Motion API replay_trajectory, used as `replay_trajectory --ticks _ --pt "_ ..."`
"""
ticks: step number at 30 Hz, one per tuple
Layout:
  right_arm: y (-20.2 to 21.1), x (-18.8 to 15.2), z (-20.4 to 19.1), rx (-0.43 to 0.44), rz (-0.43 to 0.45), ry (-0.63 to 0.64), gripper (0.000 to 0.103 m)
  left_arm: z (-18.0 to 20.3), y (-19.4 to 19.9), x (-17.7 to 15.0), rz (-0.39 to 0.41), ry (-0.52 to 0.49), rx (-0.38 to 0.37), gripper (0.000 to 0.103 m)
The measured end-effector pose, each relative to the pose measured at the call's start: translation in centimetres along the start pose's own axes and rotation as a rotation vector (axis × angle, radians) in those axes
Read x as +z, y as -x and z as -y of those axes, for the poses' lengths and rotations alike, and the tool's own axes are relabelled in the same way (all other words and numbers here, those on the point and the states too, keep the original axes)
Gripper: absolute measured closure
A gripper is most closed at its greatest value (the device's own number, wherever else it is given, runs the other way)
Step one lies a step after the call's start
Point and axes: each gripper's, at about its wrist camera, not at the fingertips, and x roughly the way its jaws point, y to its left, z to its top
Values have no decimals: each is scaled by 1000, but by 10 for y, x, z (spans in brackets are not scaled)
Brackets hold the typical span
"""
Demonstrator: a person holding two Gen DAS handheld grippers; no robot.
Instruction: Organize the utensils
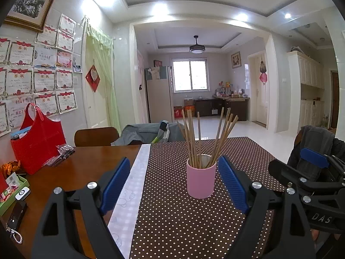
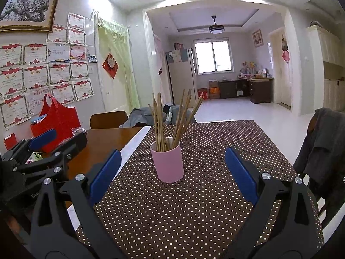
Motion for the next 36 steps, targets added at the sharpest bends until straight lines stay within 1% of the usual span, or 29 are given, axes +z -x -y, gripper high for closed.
replay_trajectory --ticks 9,25,33,36 --pt "-15 0 3 -8 -24 -11 8 -1 -19 0 -23 -1 -2 21" --pt "-26 0 6 -7 -42 -12 8 1 -35 0 -42 4 -1 21" --pt "-47 -2 13 8 -97 -34 8 1 -55 -8 -88 3 -16 21" --pt "-61 -5 19 0 -132 -37 8 2 -67 -14 -110 -13 4 21"
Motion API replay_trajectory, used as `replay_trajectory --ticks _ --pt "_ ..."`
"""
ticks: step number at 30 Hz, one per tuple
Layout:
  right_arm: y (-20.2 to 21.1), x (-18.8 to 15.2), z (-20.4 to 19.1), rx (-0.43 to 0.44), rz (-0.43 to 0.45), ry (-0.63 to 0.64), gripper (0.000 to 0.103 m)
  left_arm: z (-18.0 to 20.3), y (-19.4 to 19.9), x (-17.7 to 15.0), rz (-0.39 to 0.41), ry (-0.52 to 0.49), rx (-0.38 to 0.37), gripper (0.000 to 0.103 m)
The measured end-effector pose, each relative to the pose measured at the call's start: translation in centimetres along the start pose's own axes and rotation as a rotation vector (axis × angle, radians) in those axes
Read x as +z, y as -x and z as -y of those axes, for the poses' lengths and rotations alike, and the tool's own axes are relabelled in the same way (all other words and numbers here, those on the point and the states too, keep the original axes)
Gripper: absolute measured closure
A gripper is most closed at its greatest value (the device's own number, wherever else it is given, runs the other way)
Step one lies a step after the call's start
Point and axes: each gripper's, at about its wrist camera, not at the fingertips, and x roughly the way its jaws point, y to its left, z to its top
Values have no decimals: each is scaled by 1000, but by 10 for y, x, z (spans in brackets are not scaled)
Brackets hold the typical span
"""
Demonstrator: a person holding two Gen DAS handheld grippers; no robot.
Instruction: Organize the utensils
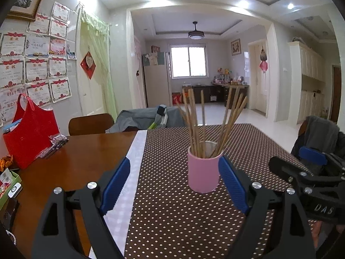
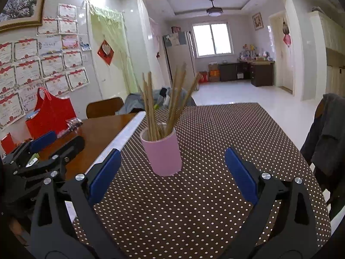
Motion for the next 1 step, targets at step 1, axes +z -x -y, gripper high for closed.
replay_trajectory --ticks 1 --pt "-6 -1 3 -7 -19 6 8 0 -4 -1 -6 -5 12 21"
